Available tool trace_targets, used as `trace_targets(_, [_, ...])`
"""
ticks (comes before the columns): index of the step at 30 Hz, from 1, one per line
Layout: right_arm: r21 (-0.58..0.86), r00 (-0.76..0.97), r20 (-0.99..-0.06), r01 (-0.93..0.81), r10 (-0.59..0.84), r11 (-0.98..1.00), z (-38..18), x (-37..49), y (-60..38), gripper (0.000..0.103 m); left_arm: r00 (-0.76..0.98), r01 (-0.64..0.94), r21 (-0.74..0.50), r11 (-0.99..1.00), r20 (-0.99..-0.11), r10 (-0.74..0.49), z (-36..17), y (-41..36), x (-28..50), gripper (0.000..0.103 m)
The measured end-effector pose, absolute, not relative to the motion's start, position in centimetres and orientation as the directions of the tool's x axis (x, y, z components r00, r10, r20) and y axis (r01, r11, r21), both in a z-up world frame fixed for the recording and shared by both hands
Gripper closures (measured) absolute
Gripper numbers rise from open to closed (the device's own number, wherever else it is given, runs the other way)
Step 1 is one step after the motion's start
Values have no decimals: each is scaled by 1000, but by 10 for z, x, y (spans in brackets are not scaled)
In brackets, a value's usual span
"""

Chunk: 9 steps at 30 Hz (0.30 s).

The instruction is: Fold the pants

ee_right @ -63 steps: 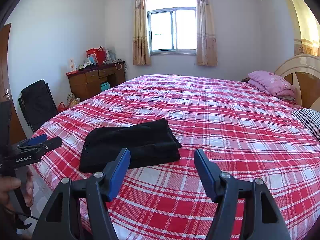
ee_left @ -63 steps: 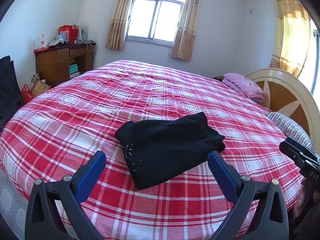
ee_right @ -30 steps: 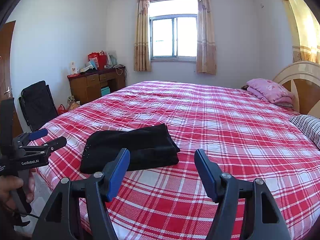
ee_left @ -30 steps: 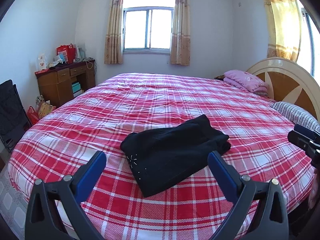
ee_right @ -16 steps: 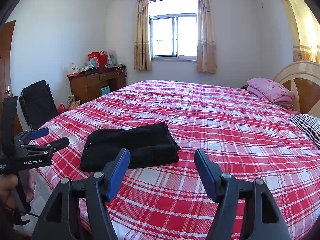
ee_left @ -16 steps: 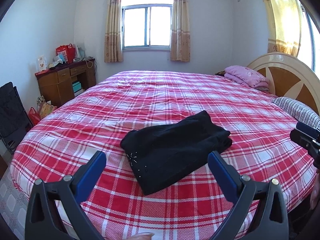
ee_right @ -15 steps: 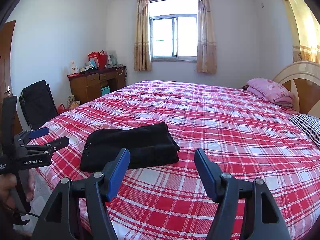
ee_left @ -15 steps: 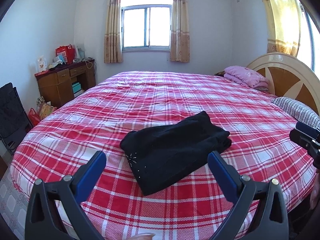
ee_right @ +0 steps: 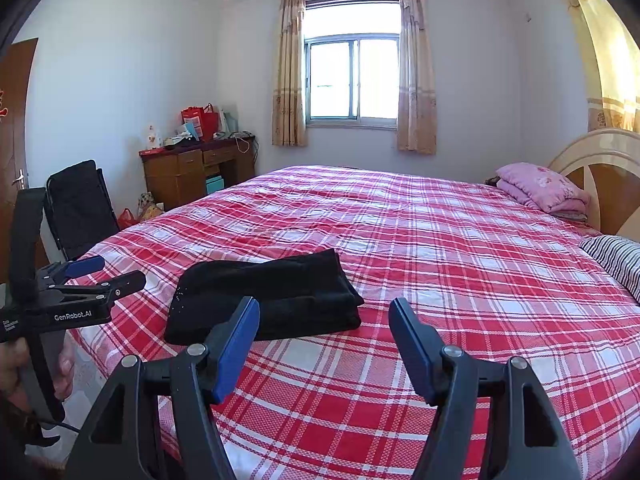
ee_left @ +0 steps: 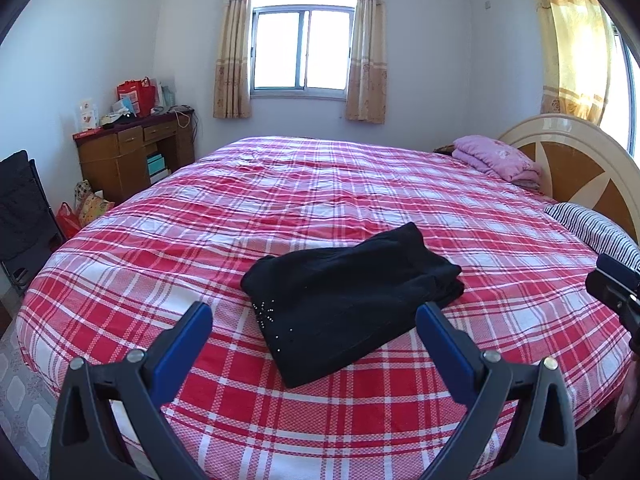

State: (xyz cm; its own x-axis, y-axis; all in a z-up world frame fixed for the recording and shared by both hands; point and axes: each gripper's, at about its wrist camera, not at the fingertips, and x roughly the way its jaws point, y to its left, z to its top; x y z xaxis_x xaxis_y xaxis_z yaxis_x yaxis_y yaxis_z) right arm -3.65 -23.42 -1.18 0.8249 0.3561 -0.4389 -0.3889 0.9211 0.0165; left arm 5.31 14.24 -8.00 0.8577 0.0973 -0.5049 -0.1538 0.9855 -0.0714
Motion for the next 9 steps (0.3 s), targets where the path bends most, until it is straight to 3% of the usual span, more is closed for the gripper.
trace_targets(9, [6, 815, -457, -400, 358, 917, -16, -38, -229, 34, 860, -186, -41, 982, -491, 142, -82, 143, 49, 0])
